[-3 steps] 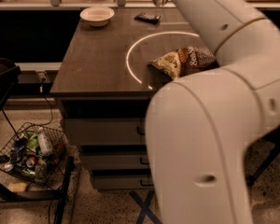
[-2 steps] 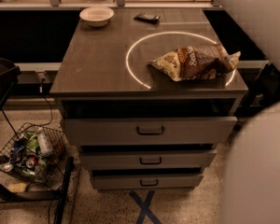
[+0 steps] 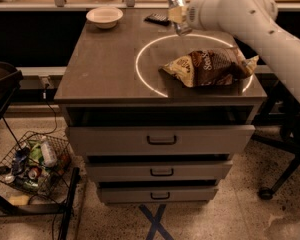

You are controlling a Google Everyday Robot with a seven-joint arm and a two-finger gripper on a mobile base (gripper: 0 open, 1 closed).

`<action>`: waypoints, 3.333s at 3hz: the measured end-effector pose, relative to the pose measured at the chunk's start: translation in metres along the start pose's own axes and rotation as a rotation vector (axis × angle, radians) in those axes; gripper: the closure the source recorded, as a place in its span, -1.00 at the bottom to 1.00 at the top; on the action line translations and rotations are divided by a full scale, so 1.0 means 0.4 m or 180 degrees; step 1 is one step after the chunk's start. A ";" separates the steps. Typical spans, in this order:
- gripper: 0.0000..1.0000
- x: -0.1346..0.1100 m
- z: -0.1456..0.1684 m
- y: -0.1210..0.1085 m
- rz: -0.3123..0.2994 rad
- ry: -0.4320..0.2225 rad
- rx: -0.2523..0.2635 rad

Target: Place redbull can upright

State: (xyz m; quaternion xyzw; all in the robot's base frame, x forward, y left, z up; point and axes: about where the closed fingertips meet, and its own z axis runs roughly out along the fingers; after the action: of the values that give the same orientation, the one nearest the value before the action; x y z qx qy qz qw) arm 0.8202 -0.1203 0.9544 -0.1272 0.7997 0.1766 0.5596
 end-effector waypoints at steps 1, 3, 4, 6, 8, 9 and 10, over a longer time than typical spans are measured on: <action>1.00 0.026 -0.045 -0.091 0.0433 -0.0211 -0.0345; 1.00 -0.005 -0.035 0.005 0.0391 -0.0329 -0.0670; 1.00 -0.024 -0.024 0.093 0.0182 -0.0338 -0.0913; 1.00 -0.041 -0.035 0.239 -0.0214 -0.0338 -0.1164; 1.00 -0.022 -0.053 0.347 -0.0376 -0.0545 -0.1302; 1.00 -0.020 -0.061 0.387 -0.0414 -0.0731 -0.1417; 1.00 -0.027 -0.074 0.436 -0.0555 -0.0892 -0.1513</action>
Offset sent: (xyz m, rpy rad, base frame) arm -0.0026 -0.0412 -0.0087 0.1600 -0.0015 0.0338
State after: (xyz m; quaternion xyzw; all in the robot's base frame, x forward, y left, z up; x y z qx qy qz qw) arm 0.7287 0.0251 0.9982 -0.2974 0.6368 0.3261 0.6322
